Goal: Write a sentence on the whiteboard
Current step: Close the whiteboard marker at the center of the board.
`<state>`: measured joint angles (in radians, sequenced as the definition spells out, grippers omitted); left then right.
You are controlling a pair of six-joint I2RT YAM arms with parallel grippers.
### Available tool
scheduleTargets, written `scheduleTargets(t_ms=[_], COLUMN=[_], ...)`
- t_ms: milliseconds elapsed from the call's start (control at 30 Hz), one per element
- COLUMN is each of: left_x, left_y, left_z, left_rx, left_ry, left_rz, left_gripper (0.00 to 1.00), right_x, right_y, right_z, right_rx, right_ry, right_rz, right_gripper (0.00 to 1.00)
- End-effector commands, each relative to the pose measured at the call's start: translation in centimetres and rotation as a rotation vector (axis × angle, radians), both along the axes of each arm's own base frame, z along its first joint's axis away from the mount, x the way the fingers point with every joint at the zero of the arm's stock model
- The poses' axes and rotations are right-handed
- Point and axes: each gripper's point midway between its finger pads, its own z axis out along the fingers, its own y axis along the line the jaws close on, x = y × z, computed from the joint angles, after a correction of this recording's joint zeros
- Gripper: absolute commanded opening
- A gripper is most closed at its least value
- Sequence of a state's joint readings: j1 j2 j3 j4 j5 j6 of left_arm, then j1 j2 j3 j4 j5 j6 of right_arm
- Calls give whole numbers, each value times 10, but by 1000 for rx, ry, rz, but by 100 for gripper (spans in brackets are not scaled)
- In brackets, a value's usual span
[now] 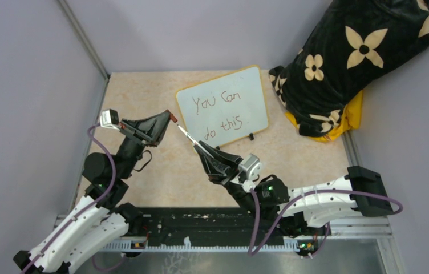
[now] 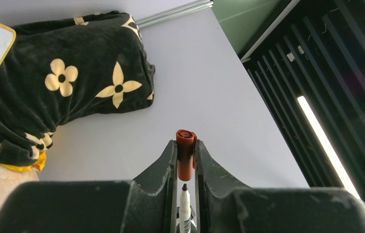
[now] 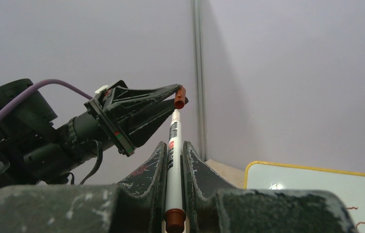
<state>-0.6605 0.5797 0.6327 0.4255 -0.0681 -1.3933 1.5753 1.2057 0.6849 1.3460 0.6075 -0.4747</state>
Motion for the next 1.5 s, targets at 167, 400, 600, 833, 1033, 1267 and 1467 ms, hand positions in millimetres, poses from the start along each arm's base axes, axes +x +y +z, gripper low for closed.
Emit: scheduleTargets(t_ms=[167,400,600,833,1033,1267,1467], left_x=[1,0,0,-1,-1,-1,-2], left_y=[4,4,3,3,3,1,1], left_z=[0,1,0,-1,-3,-6,-6], left_rx=[-10,-9,-7,-3,-2,-2,-3], left_ry=[8,6,6,4,7,10,7], left_rz=[16,12,7,4,5,-4,-9], left_gripper=[0,0,0,0,0,0,0], right_x=[-5,-3,-1,3,5,9,10], right_y=[-7,-7,-6,-7,-9,-9,-9], right_z=[26,27,26,26,28,28,27], right_rx=[89,89,84,91,98,98,99], right_ry=[-3,-2,-2,2,2,3,5], right_rz=[21,6,-8,-17,-23,-34,-35], right_gripper=[0,0,0,0,0,0,0])
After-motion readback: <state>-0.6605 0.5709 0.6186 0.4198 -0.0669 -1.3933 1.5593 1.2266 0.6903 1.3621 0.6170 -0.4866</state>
